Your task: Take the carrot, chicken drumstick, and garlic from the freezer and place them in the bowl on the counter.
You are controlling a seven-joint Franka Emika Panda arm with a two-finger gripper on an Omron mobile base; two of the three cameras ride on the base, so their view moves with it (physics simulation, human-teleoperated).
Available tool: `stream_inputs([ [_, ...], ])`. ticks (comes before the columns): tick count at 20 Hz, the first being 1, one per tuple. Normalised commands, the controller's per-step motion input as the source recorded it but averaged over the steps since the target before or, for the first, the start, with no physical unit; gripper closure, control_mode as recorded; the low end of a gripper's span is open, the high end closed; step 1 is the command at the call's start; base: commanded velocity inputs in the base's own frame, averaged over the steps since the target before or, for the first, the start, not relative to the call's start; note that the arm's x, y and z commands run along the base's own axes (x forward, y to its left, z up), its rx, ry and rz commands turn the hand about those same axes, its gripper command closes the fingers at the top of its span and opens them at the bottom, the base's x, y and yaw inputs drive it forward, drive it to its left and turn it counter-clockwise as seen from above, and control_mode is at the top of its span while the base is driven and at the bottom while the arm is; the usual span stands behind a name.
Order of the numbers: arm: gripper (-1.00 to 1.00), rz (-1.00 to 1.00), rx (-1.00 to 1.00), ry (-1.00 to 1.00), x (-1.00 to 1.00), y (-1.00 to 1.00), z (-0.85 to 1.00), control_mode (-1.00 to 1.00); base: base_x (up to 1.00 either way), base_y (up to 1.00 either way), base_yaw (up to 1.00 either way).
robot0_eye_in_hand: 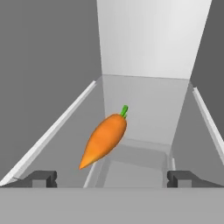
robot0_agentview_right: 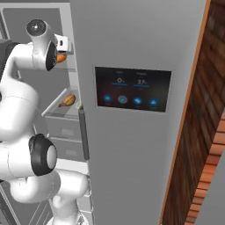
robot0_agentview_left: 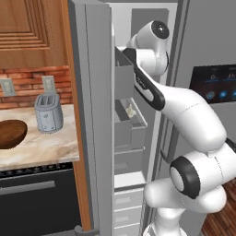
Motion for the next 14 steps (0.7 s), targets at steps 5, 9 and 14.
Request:
stream_inputs([
  [5, -1.00, -0.03, 0.00, 0.03, 0.35, 0.19, -0.23, -1.00, 0.00, 0.00, 0.00],
  [9, -1.00, -0.02, 0.00, 0.02, 0.29, 0.19, -0.08, -1.00, 0.00, 0.00, 0.00],
  [14, -1.00, 0.00, 0.00, 0.01, 0.20, 0.16, -0.04, -1.00, 0.00, 0.00, 0.00],
])
